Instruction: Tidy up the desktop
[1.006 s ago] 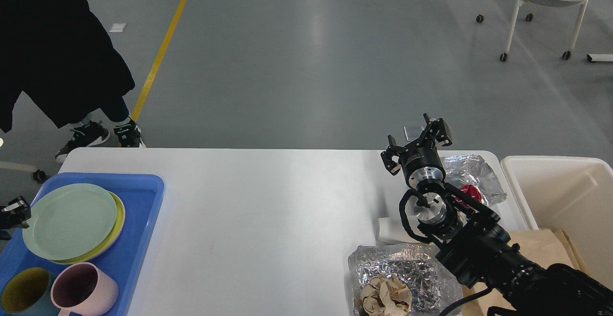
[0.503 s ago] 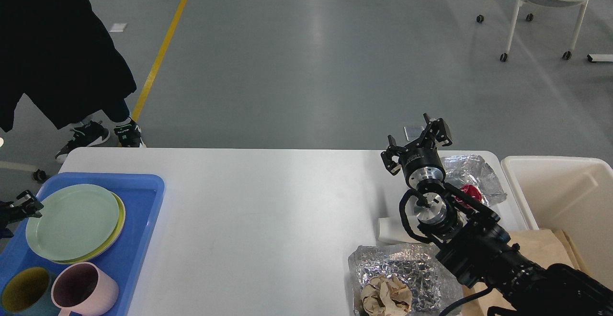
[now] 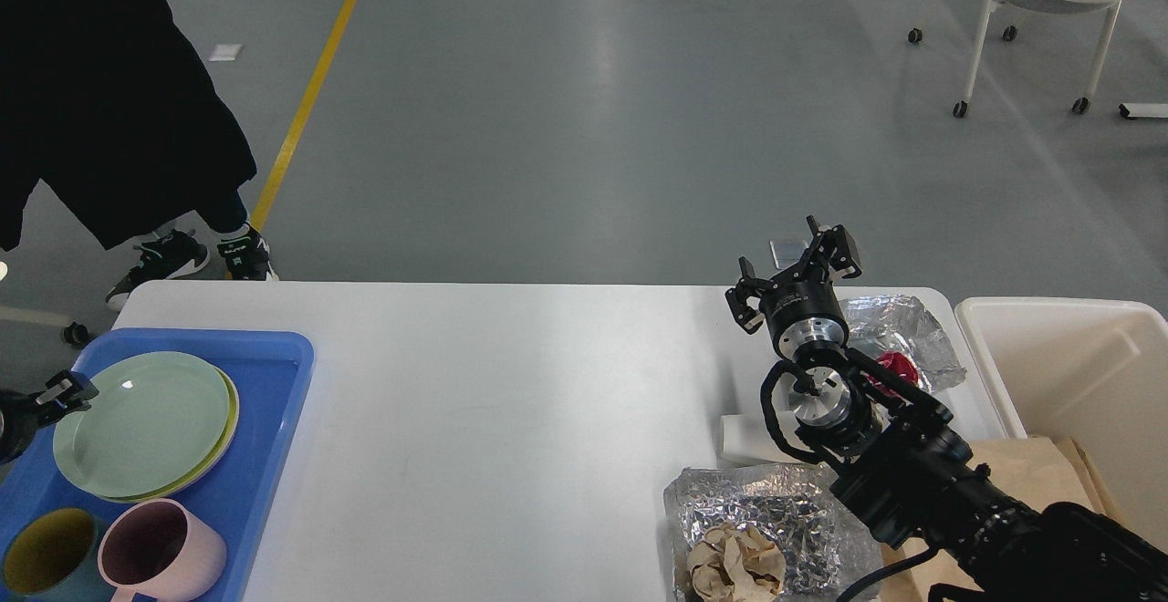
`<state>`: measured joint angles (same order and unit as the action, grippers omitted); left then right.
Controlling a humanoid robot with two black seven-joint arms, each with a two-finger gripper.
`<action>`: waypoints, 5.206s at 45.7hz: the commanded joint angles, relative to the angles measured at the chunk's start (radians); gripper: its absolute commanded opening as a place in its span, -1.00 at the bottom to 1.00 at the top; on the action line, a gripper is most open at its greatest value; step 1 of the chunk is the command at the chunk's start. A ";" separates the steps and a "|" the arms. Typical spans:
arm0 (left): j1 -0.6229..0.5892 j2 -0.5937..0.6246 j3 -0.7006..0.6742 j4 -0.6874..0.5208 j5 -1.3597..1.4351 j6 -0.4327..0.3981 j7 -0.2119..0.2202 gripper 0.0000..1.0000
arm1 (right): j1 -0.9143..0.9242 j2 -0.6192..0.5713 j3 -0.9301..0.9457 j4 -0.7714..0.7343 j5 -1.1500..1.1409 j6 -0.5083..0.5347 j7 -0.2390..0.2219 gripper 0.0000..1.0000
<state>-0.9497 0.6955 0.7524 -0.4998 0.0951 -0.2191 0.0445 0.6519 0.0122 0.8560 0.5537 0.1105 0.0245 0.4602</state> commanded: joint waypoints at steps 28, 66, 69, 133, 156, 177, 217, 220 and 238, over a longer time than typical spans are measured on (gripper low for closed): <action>-0.096 0.070 -0.042 0.024 -0.003 0.052 -0.017 0.90 | 0.000 0.000 0.000 -0.001 0.000 0.000 0.000 1.00; -0.020 0.136 -1.097 0.026 -0.006 0.043 -0.045 0.93 | 0.000 0.000 0.000 0.000 0.000 0.000 0.000 1.00; 0.029 0.110 -1.267 0.026 -0.006 0.043 -0.045 0.93 | 0.000 0.000 0.000 0.000 0.000 0.000 0.000 1.00; 0.183 -0.251 -1.806 0.026 -0.120 0.064 -0.103 0.94 | 0.000 0.000 0.000 -0.001 0.000 0.000 0.000 1.00; 0.236 -0.329 -1.794 0.026 -0.118 0.003 -0.103 0.94 | 0.000 0.000 0.000 0.000 0.000 0.000 0.000 1.00; 0.310 -0.392 -1.796 0.027 -0.118 -0.203 -0.100 0.94 | 0.000 0.000 0.000 0.000 0.000 0.000 0.000 1.00; 0.338 -0.445 -1.799 0.049 -0.121 -0.203 -0.414 0.94 | 0.000 0.000 0.000 0.000 0.000 0.000 0.000 1.00; 0.338 -0.445 -1.799 0.049 -0.121 -0.203 -0.414 0.94 | 0.000 0.000 0.000 0.000 0.000 0.000 0.000 1.00; 0.338 -0.445 -1.799 0.049 -0.121 -0.203 -0.414 0.94 | 0.000 0.000 0.000 0.000 0.000 0.000 0.000 1.00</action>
<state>-0.6120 0.2500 -1.0462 -0.4509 -0.0261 -0.4218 -0.3697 0.6519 0.0122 0.8560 0.5538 0.1105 0.0245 0.4602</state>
